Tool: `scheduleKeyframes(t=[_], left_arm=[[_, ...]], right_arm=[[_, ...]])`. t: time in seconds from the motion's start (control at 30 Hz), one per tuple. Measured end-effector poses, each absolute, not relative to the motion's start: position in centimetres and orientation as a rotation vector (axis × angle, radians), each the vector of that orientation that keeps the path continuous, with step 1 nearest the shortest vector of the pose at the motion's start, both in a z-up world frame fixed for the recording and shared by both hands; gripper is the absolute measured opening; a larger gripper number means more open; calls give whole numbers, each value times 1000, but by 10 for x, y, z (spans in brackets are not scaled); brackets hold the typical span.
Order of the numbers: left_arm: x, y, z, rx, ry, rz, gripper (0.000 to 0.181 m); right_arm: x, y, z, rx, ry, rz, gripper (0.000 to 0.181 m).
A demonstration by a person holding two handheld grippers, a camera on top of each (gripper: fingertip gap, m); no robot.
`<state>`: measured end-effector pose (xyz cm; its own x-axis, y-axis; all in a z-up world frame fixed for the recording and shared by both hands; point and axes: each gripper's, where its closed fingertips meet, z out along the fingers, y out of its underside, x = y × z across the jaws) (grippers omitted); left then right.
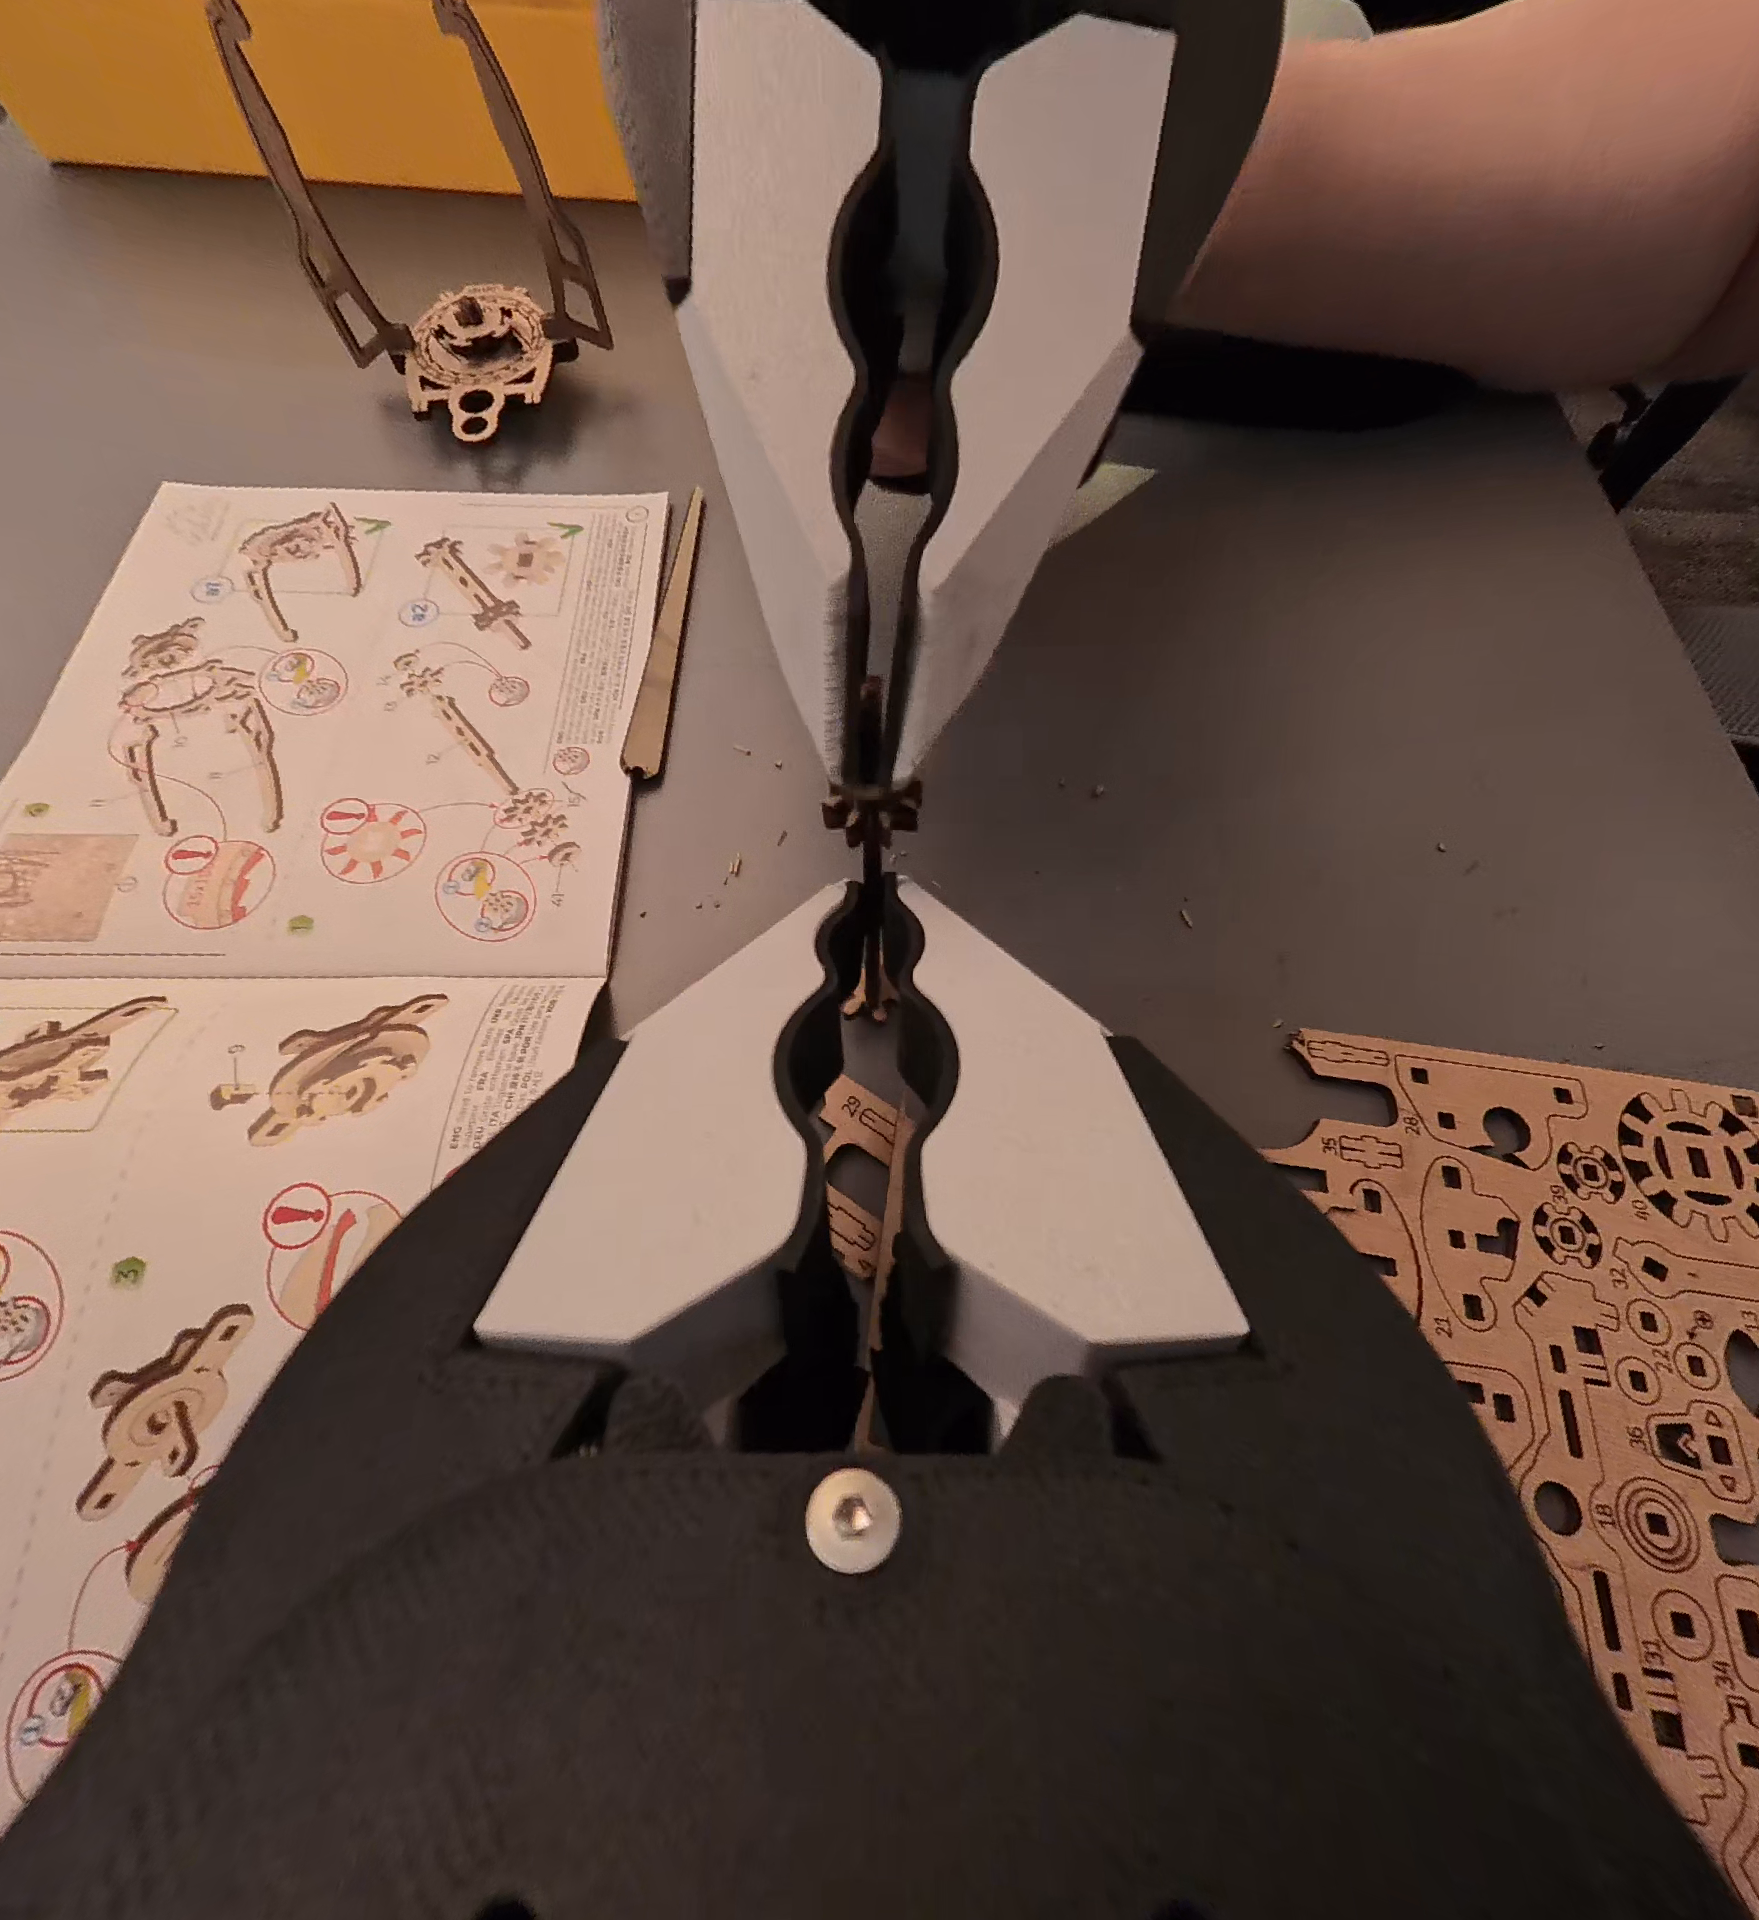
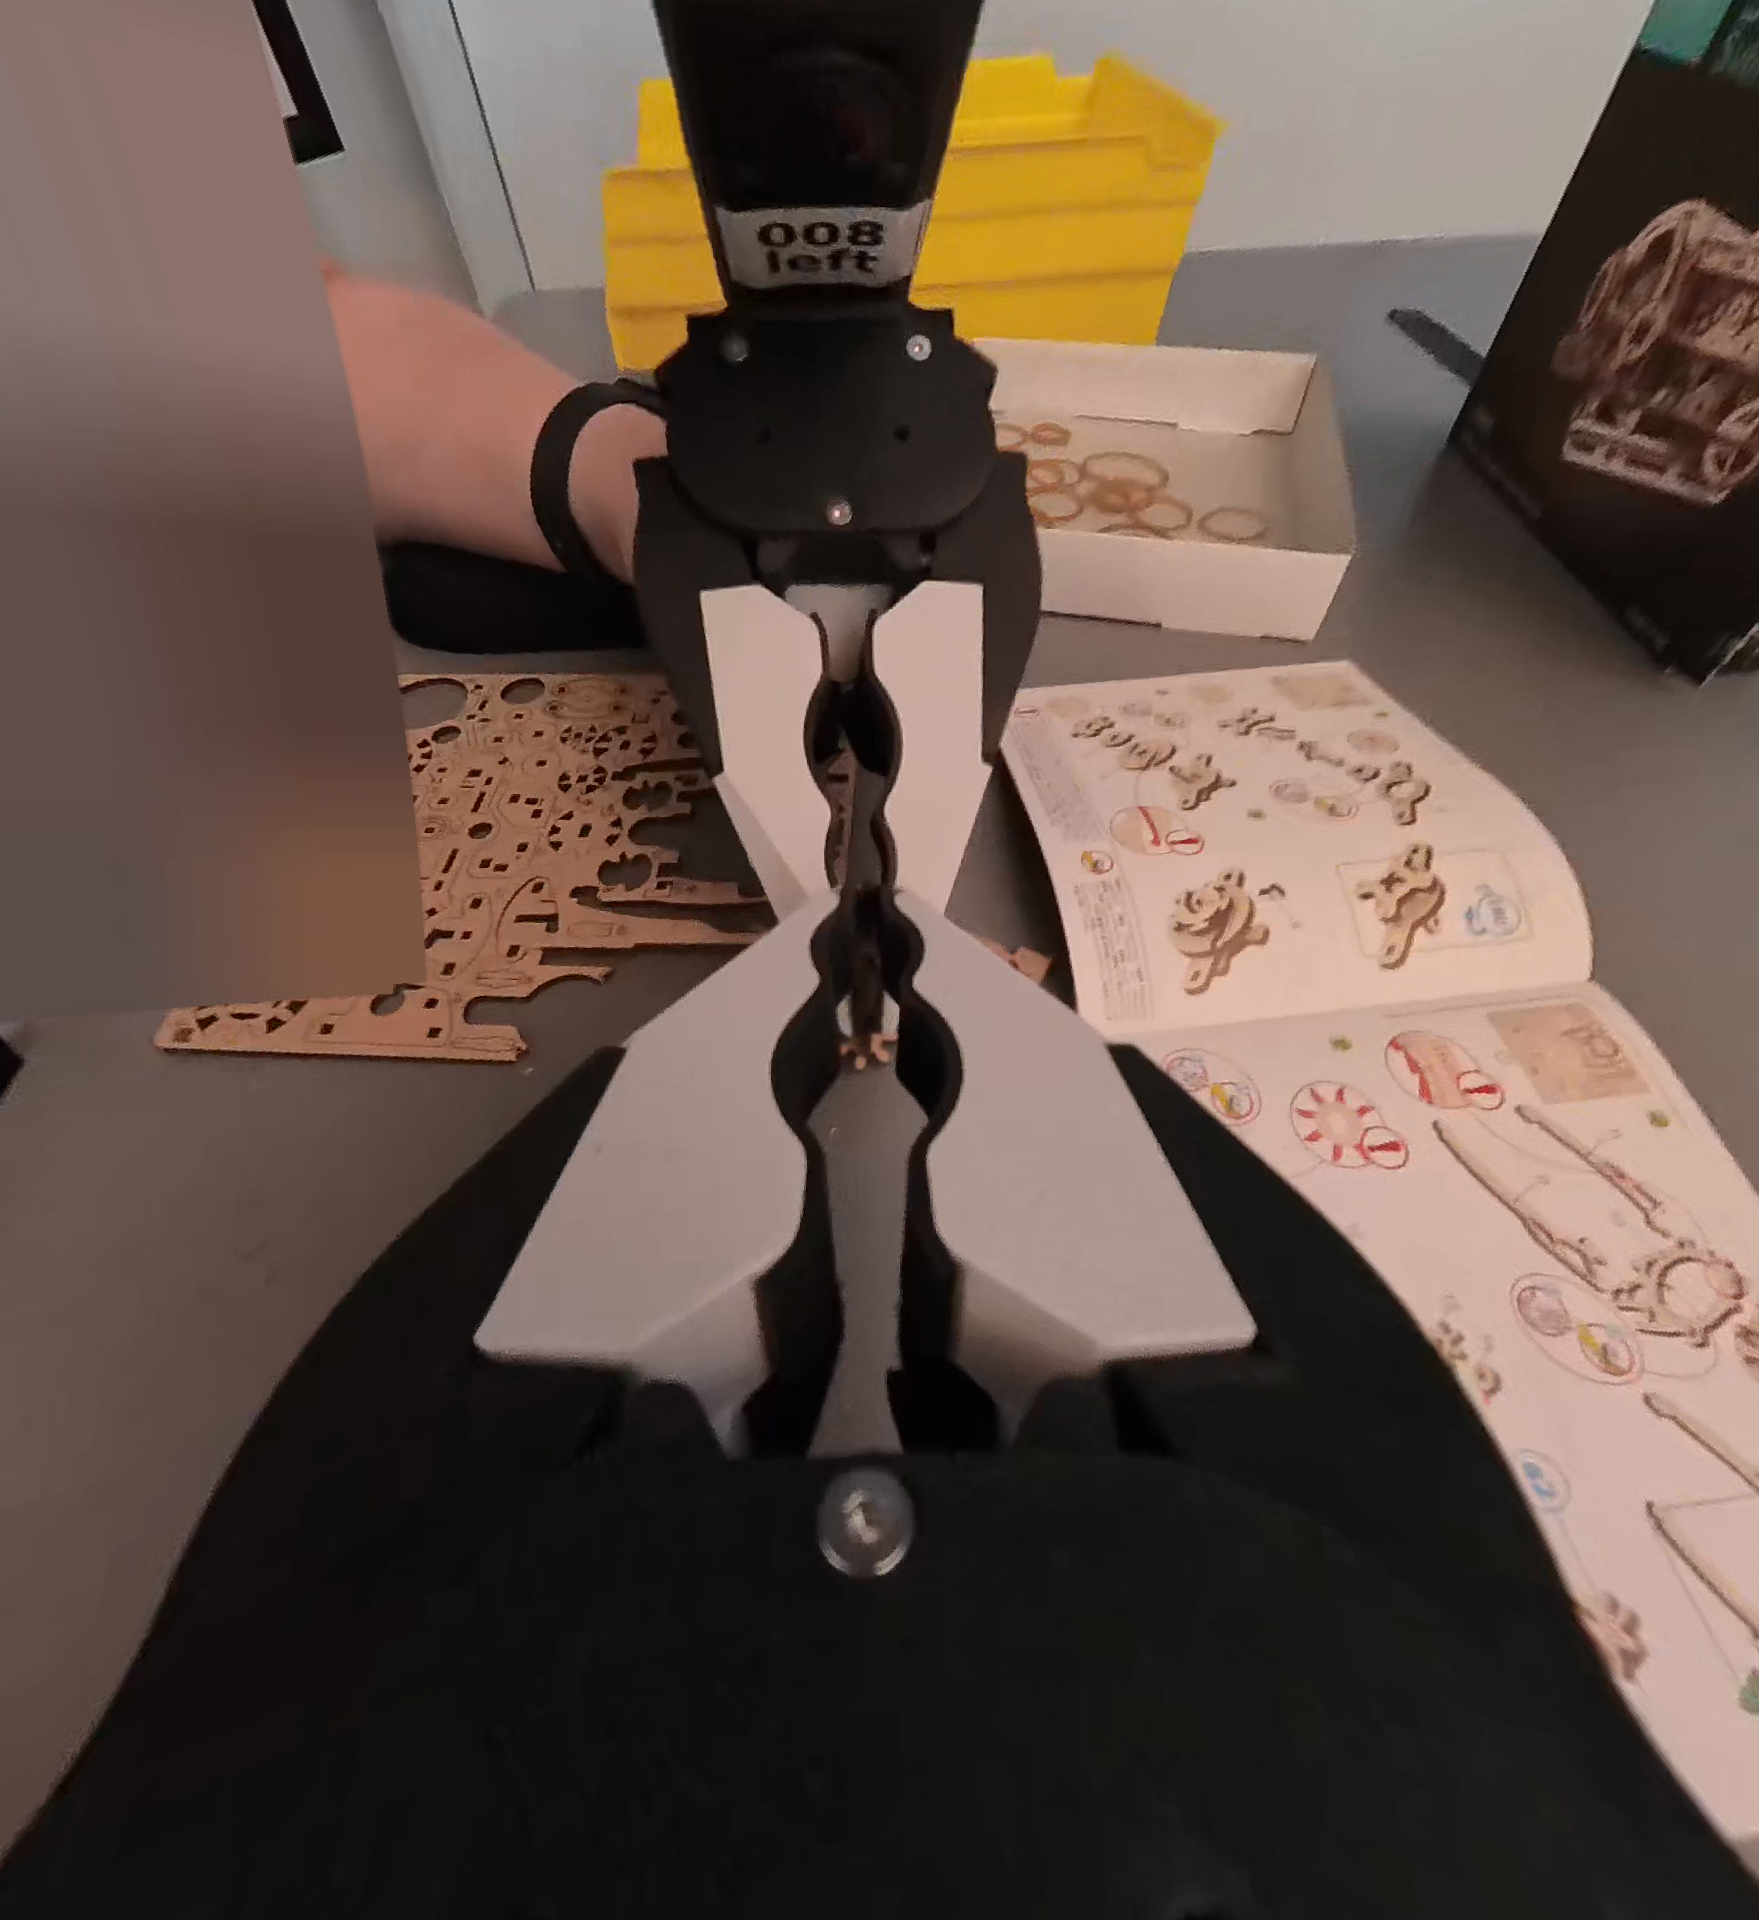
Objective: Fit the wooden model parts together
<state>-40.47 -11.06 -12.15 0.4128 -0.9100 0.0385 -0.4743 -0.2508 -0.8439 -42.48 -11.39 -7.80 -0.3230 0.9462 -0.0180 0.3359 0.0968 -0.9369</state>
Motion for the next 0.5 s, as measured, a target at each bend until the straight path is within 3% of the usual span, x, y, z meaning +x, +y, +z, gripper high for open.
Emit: scheduleKeyframes(t=[0.3,0.5], left_arm=[[-404,-111,-119,-1874,1171,-717,1],[-401,-117,-94,-1860,991,-1057,0]], right_arm=[[-424,-114,-78,-1276,-1728,1252,0],[-410,-105,-17,-1169,-1424,1506,14]])
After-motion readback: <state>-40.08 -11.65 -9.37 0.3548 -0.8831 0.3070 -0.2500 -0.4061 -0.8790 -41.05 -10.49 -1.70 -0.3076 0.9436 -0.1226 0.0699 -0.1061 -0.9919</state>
